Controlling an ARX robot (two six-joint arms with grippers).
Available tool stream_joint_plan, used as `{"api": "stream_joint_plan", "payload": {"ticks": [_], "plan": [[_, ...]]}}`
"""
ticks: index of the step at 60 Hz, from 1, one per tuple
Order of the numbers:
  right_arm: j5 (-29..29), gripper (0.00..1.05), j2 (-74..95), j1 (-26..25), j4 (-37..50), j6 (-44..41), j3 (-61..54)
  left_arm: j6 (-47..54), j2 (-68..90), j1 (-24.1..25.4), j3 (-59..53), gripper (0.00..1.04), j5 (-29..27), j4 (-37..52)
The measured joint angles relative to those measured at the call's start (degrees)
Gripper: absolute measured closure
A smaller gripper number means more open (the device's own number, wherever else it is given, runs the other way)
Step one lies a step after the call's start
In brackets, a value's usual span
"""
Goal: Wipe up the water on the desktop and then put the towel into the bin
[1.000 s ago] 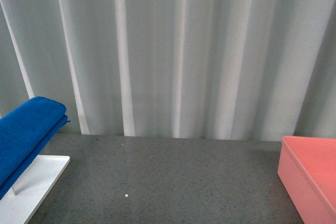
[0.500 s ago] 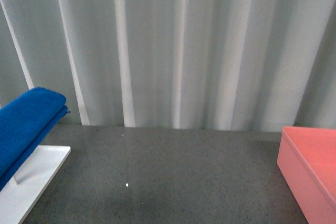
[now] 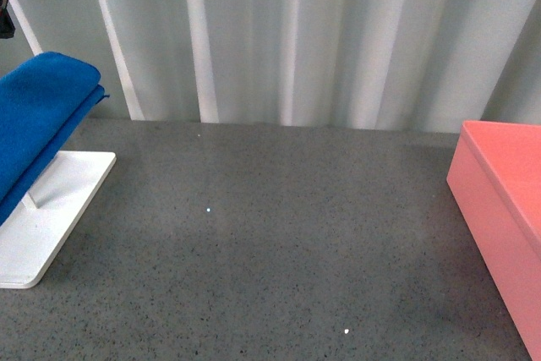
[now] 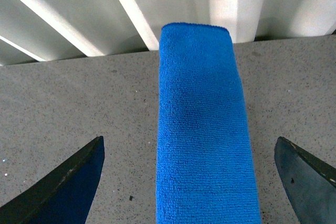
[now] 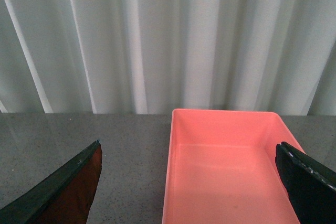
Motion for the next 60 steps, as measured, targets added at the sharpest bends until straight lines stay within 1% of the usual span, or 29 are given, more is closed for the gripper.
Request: {"api": "stream_joint_plan", "payload": {"ticks": [12,23,31,47,52,55,57,60], "plan": [[0.0,0.07,0.0,0.0,0.0,0.0,0.0,0.4,8.9,0.3,6.2,0.07,-1.4,-3.3],[0.0,0.07,0.0,0.0,0.0,0.0,0.0,0.4,13.4,0.3,8.7,0.07,-2.9,-2.5],[0.0,0.07,0.0,0.0,0.0,0.0,0.0,0.6,15.9,0.3,9.6,0.07,-4.4,0.0],[0.0,0.07,0.0,0.0,0.0,0.0,0.0,-0.5,17.2,0.3,9.7,0.07,-4.4,0.9],[0.0,0.07,0.0,0.0,0.0,0.0,0.0,-1.2,17.2,0.3,9.7,0.07,-3.5,0.9],[0.0,0.07,0.0,0.0,0.0,0.0,0.0,-1.4,17.2,0.3,9.7,0.13,-3.6,0.9],[0.0,0.07,0.0,0.0,0.0,0.0,0.0,-1.6,17.2,0.3,9.7,0.2,-3.5,0.8],[0.0,0.07,0.0,0.0,0.0,0.0,0.0,-2.1,17.2,0.3,9.7,0.27,-3.4,0.4]]}}
